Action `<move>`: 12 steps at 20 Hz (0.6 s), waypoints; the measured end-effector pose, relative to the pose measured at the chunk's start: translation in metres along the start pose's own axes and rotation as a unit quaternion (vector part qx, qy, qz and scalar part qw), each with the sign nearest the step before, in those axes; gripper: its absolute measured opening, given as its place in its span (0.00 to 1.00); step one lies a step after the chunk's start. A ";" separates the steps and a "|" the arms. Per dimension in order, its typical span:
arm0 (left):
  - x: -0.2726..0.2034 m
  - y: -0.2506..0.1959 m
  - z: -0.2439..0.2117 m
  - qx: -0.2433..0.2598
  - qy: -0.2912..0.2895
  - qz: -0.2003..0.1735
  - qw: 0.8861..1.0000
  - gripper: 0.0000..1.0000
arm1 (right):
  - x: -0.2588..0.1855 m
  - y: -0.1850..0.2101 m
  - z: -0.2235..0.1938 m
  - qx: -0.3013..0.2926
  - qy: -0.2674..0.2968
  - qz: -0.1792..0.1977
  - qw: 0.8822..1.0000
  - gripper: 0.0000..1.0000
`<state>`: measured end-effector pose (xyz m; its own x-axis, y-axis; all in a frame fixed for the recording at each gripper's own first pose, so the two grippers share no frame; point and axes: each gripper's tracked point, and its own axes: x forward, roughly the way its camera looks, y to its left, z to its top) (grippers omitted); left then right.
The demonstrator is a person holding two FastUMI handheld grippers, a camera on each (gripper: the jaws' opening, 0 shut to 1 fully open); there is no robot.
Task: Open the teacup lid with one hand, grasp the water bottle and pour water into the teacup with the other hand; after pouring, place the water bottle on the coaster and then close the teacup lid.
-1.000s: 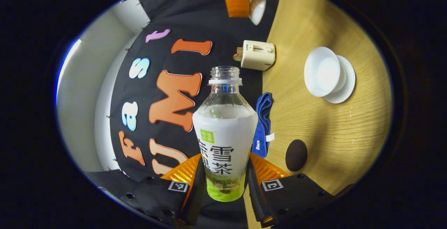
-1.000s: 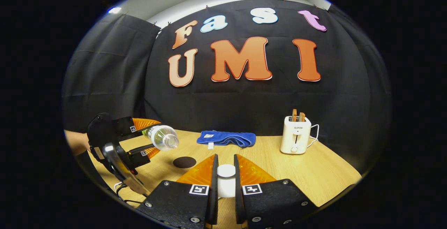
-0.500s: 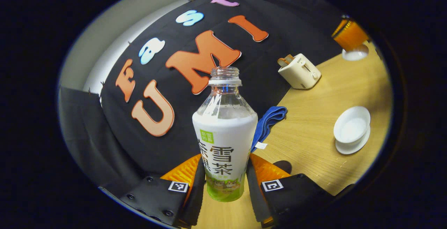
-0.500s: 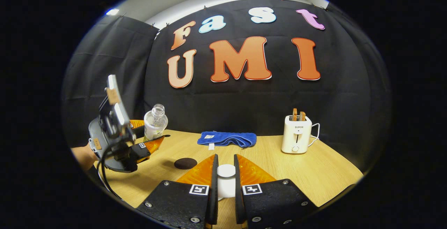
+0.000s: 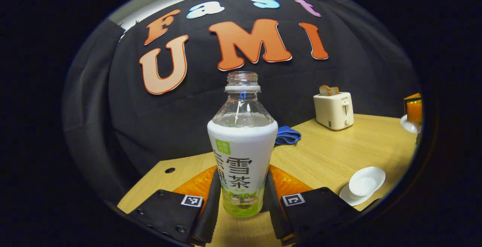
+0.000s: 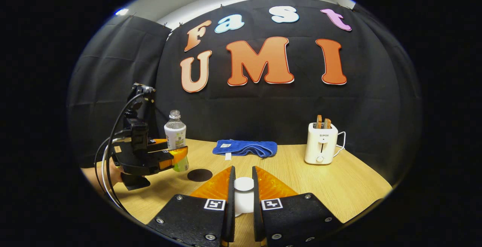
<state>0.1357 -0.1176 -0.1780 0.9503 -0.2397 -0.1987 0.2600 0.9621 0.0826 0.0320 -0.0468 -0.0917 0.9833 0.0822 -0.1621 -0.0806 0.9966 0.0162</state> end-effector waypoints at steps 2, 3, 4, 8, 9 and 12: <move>0.004 0.000 0.000 -0.049 -0.002 -0.011 0.999 0.58 | 0.003 0.003 -0.005 0.000 0.006 0.003 1.000 0.20; 0.007 0.001 -0.003 -0.061 -0.001 -0.015 0.998 0.65 | 0.005 0.003 -0.007 -0.001 0.009 0.003 1.000 0.20; 0.010 0.002 -0.005 -0.065 -0.002 -0.015 0.998 0.62 | 0.006 0.003 -0.009 -0.001 0.011 0.003 1.000 0.20; 0.030 0.000 -0.013 -0.086 0.003 -0.012 0.996 0.61 | 0.009 0.005 -0.013 -0.002 0.016 0.004 1.000 0.20; 0.036 0.002 -0.015 -0.085 0.003 -0.009 0.996 0.62 | 0.010 0.005 -0.012 -0.002 0.015 0.004 1.000 0.20; 0.046 -0.002 -0.021 -0.077 0.011 -0.010 0.997 0.61 | 0.011 0.006 -0.013 -0.001 0.015 0.007 1.000 0.20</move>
<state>0.1753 -0.1280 -0.2075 0.9409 -0.2576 -0.2200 0.2477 0.9661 -0.0723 0.0399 -0.0396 -0.1063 0.9768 0.0958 -0.1916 -0.0944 0.9954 0.0163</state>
